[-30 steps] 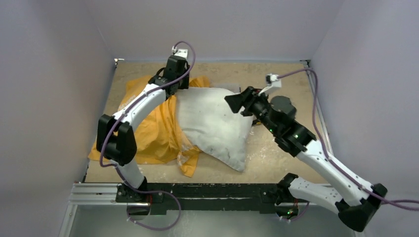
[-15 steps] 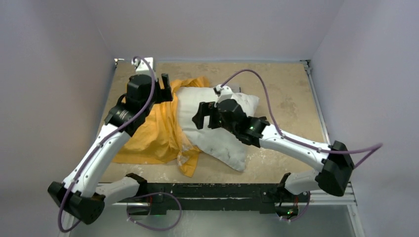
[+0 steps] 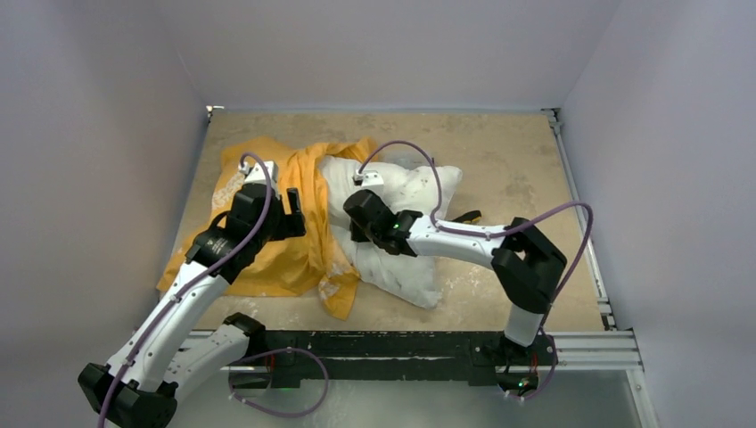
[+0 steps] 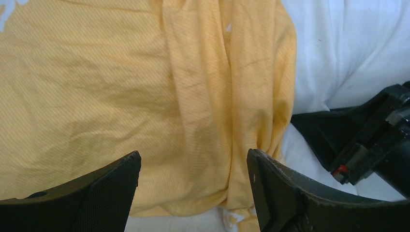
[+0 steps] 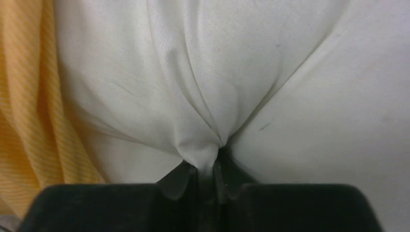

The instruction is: Remove the pillowcase from the pillow

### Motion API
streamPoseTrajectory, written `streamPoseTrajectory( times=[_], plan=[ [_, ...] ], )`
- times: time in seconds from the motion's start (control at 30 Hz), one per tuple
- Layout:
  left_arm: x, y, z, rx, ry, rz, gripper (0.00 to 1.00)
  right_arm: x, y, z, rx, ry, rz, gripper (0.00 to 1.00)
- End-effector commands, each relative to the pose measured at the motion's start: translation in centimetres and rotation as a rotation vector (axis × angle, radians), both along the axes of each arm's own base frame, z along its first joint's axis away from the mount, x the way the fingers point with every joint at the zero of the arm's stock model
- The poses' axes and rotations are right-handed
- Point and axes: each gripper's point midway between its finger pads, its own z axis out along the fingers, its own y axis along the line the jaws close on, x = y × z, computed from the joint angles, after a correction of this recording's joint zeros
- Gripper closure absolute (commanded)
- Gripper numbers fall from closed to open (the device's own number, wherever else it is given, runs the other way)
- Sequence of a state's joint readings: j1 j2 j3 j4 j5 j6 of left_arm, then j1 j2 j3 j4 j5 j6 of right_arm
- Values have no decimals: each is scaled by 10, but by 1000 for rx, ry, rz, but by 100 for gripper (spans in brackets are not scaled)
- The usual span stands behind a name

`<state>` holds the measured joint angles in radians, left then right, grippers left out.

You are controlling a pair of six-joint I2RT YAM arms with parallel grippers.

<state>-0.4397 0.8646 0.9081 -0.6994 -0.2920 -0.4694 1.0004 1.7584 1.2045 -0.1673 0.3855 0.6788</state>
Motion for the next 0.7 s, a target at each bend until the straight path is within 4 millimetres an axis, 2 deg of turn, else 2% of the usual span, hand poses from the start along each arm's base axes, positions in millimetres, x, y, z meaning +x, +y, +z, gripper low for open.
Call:
streamPoseTrajectory(
  times=[0.0, 0.1, 0.27, 0.47, 0.53, 0.6, 0.67],
  plan=[
    [-4, -9, -5, -64, 21, -11, 20, 9, -1, -31, -44, 50, -60, 100],
    [-3, -8, -8, -58, 28, -3, 20, 23, -3, -13, 1, 19, -94, 100],
    [-2, -15, -33, -68, 84, -11, 21, 47, -15, 35, 111, -50, -110, 100],
    [2, -2, -63, 1, 128, 57, 27, 52, -17, 55, 152, -84, -113, 100],
    [6, -5, -69, -6, 124, 58, 30, 51, -16, 59, 167, -89, -106, 100],
    [9, -12, -73, -39, 121, 40, 37, 50, -15, 66, 187, -99, -98, 100],
    [13, -20, -73, -70, 114, 25, 55, 52, -19, 71, 199, -111, -109, 100]
  ],
)
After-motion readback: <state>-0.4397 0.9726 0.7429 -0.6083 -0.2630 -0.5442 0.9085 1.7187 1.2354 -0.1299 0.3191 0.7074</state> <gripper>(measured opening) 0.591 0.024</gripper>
